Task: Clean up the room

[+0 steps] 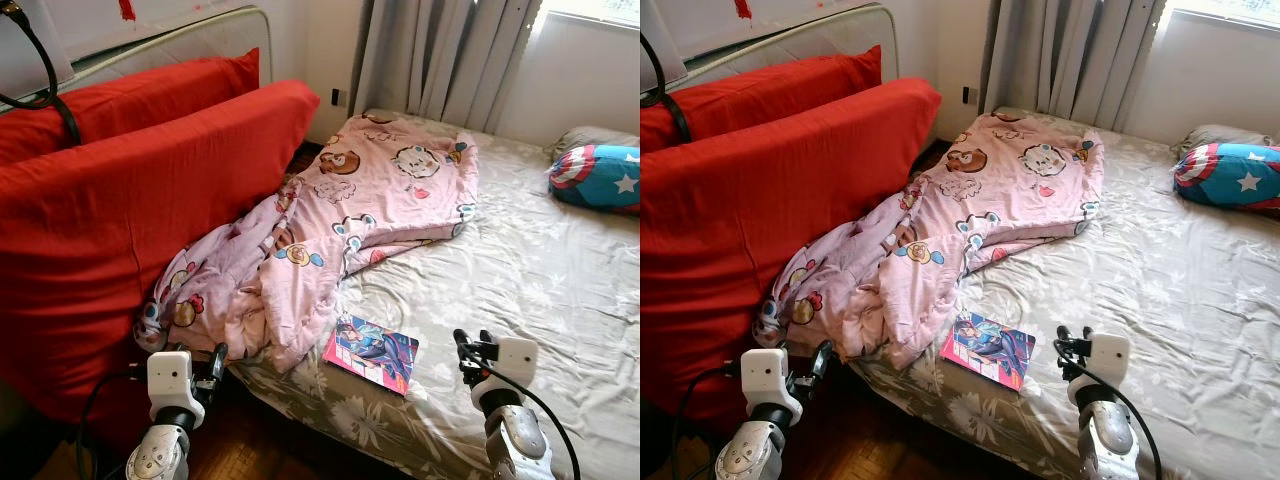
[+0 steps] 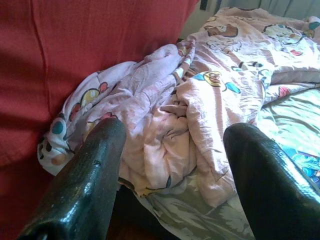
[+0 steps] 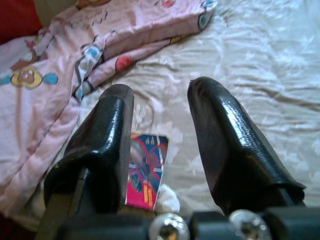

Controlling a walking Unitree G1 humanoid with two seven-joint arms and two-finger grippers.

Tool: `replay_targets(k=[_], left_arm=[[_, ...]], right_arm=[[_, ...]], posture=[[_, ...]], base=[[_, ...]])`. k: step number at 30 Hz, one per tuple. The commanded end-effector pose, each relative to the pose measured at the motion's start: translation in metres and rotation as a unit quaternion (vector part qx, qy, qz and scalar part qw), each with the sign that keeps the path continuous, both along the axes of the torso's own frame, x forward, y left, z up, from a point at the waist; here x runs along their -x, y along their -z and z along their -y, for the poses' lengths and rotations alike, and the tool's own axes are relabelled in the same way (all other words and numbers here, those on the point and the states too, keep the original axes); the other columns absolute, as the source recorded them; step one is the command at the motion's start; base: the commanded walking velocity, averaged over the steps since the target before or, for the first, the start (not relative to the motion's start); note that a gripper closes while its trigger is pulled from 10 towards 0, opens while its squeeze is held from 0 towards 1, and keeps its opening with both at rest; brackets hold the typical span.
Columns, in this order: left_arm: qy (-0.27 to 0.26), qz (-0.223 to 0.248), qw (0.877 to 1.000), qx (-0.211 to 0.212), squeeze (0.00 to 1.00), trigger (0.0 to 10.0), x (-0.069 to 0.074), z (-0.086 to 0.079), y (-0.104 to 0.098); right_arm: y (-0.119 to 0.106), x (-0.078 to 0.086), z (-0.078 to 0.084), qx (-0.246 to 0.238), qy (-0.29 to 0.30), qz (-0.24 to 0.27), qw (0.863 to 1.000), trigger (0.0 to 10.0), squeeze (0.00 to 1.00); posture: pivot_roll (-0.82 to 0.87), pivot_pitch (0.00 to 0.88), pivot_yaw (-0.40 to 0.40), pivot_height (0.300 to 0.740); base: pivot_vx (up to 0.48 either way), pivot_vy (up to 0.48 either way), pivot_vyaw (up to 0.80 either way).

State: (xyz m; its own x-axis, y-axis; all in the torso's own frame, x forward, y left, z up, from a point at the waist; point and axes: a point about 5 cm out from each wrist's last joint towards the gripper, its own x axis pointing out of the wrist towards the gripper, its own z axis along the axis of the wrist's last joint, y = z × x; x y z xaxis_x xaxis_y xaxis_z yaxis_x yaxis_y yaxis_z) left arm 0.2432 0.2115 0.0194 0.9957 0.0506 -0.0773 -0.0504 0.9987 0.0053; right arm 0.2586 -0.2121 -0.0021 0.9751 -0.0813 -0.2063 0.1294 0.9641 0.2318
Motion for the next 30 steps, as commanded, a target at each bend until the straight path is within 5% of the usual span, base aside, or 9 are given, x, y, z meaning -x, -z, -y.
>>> replay_targets(k=[1,15,30], left_arm=[[0.006,-0.010,1.000,0.007,0.00,10.0,0.004,0.004,0.004],[0.056,-0.010,0.998,-0.006,0.00,10.0,-0.002,0.007,-0.003],[0.029,-0.011,0.999,0.019,0.00,10.0,-0.003,0.004,-0.004]], right_arm=[[0.004,0.007,0.000,-0.004,0.004,-0.005,1.000,10.0,0.00],[0.006,0.006,-0.009,0.051,-0.051,-0.031,0.997,10.0,0.00],[0.007,0.007,-0.012,0.046,-0.039,-0.028,0.998,10.0,0.00]], posture=[[0.08,0.000,-0.072,0.740],[0.09,0.000,-0.075,0.725],[0.09,0.000,-0.093,0.696]], base=[[0.000,0.000,0.00],[0.000,0.000,0.00],[0.000,0.000,0.00]])
